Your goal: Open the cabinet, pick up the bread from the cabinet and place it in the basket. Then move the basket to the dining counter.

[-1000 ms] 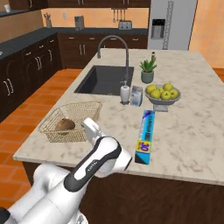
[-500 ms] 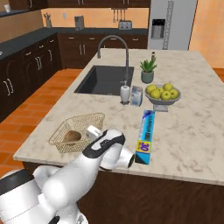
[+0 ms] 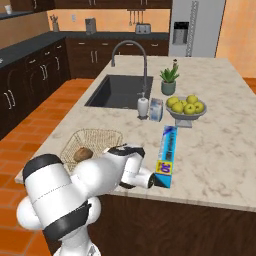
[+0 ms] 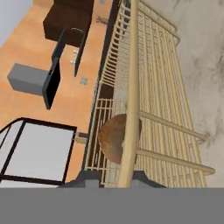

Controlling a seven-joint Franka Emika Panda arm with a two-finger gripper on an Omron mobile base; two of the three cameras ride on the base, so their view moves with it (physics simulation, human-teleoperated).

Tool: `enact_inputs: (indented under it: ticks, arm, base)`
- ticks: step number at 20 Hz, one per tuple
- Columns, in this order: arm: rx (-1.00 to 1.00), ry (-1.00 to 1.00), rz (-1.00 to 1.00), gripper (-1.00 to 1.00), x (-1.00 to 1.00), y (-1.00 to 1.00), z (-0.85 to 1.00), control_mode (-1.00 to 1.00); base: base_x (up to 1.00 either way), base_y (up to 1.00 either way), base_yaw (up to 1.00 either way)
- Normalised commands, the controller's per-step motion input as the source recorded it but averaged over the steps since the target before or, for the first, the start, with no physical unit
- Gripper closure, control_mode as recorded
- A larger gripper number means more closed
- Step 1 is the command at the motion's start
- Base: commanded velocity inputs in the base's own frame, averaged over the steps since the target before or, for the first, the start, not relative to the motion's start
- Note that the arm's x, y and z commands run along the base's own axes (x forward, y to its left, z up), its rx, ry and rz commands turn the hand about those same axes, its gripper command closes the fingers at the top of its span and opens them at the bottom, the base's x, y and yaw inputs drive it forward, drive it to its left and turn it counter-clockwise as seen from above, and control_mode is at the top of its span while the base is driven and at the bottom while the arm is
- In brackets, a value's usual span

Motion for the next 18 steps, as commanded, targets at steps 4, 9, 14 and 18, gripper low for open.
enact_inputs:
  ticks: [4, 9, 14, 18]
  arm:
    - [-0.06, 0.21, -0.14, -1.0, 0.57, 0.0, -0.18, -1.0]
    - [-0.07, 0.33, -0.15, -1.0, 0.42, 0.0, -0.07, -1.0]
    - [-0.07, 0.27, -0.05, -1.0, 0.08, -0.01, -0.1, -1.0]
    - [-0.05, 0.17, -0.01, -1.0, -0.14, 0.0, 0.03, -1.0]
  base:
    - [0.0, 0.0, 0.0]
    - [0.0, 0.0, 0.0]
    - [0.0, 0.0, 0.0]
    - [0.0, 0.0, 0.0]
